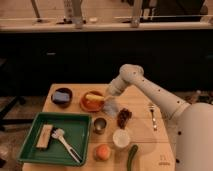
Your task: Place banana in red bowl
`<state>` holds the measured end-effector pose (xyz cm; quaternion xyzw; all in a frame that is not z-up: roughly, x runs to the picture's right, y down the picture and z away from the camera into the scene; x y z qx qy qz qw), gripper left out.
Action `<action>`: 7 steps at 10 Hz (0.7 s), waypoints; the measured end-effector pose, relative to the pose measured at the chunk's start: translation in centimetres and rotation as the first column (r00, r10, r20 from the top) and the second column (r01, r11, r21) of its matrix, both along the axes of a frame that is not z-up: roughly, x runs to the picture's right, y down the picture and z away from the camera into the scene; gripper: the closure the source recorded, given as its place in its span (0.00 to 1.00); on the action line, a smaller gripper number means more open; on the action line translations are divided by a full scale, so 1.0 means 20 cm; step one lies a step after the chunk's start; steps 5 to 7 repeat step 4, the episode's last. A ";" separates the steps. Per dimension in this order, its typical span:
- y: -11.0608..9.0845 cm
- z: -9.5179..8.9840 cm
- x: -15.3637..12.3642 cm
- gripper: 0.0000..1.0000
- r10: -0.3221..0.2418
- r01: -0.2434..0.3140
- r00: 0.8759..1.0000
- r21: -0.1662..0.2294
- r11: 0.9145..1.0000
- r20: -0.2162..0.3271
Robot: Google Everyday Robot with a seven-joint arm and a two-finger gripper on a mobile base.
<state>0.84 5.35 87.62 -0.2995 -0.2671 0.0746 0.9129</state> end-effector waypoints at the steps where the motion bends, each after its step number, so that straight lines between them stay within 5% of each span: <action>1: 0.01 0.00 0.00 0.20 0.000 0.000 1.000 -0.002 1.000 0.000; 7: 0.00 0.00 0.00 0.20 0.000 0.000 1.000 -0.001 1.000 0.000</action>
